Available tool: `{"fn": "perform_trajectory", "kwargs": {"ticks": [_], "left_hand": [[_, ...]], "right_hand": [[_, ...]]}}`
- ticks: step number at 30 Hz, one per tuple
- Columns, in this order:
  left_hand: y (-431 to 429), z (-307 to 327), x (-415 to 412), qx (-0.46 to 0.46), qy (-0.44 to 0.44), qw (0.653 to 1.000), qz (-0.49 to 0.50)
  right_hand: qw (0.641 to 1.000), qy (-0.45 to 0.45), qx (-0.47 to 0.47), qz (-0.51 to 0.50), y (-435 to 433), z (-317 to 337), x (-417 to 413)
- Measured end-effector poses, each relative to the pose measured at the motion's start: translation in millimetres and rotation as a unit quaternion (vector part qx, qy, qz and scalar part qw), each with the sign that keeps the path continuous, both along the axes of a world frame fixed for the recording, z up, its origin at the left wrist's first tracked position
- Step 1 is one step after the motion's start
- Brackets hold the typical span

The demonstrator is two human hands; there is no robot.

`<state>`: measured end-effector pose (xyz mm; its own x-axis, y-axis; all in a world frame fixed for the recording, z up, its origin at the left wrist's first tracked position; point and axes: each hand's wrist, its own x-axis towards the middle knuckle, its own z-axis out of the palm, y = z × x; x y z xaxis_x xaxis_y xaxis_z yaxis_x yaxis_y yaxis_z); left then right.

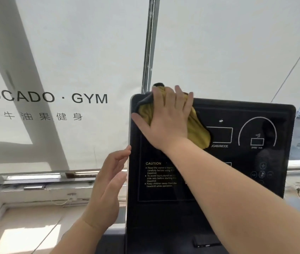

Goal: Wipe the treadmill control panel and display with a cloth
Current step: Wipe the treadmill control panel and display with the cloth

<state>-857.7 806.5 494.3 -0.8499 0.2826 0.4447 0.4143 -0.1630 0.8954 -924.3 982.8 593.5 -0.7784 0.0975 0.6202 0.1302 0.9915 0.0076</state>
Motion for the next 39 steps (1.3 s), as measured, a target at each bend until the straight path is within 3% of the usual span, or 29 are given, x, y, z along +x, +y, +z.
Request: {"fn": "perform_trajectory", "kwargs": {"ticks": [7,11,16,21,33,39], "left_hand": [[-7,-1,4,-0.042,-0.012,0.999,0.005],[-3,-6,12,-0.089,-0.013,0.995,0.048],[-9,-24,33,-0.175,-0.018,0.980,0.092],[-16,-49,48,-0.204,-0.028,0.975,0.085],[-14,-65,64,-0.175,-0.087,0.977,0.081],[-15,-64,68,-0.191,-0.101,0.974,0.072]], "right_hand": [[0.981,-0.007,0.130,0.145,-11,-44,12],[0.971,-0.019,0.183,0.152,31,-68,35],[0.984,0.005,0.151,0.094,75,-45,37],[0.998,0.009,0.062,0.010,44,-25,20],[0.971,-0.061,0.147,0.179,5,-157,89],[0.952,-0.062,0.215,0.208,51,-143,89]]}}
